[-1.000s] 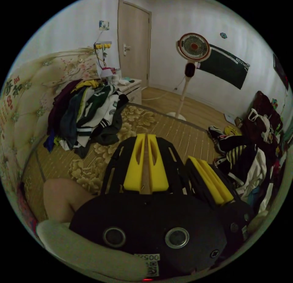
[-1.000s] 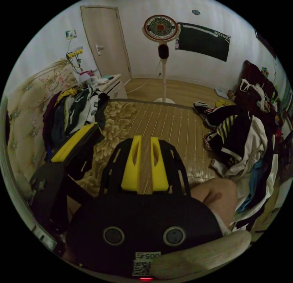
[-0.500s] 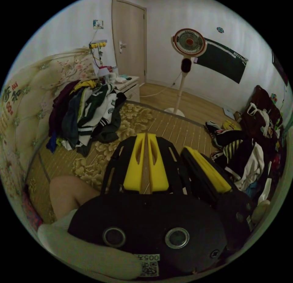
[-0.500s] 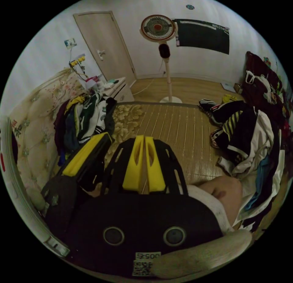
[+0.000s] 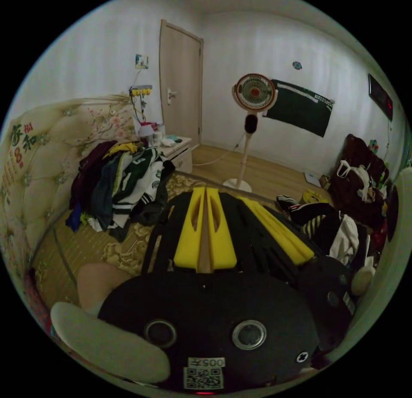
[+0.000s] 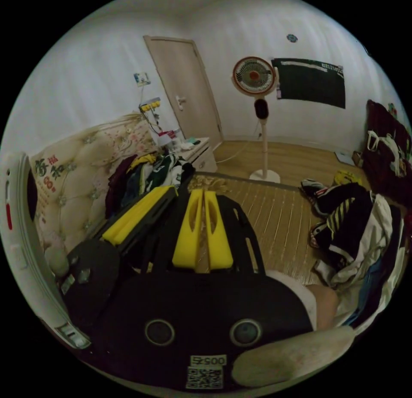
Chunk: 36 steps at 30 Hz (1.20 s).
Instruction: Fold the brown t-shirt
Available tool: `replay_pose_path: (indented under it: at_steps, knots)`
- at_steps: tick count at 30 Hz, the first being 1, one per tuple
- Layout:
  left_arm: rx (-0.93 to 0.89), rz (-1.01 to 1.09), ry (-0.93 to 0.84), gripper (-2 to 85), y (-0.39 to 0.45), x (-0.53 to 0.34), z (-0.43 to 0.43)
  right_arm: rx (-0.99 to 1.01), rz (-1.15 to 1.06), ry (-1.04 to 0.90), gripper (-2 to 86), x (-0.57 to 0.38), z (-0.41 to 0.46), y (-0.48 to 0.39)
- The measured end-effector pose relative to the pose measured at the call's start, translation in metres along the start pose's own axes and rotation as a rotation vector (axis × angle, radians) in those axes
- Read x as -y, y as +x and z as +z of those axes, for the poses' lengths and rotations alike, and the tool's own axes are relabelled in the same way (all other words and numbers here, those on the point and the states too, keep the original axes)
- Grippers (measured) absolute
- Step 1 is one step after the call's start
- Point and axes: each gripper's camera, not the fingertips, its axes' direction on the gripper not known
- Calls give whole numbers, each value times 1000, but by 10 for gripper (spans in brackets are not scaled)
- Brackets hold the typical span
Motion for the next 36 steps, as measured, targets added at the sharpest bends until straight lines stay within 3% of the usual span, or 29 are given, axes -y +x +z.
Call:
replay_pose_path:
  at_steps: [12,24,32,36]
  knots:
    - [-169,51,138,-7,-22,11,-51,-92,37,196,-14,4,-59,-25]
    - [-167,68,187,-7,-40,7,-69,-108,-25,243,-15,1,-78,-31]
    - [-316,-192,270,-7,-67,-7,-67,-103,-67,290,-14,-1,-85,-31]
    - [-332,-200,265,-7,-77,-8,-65,-127,-83,287,-14,-2,-83,-35]
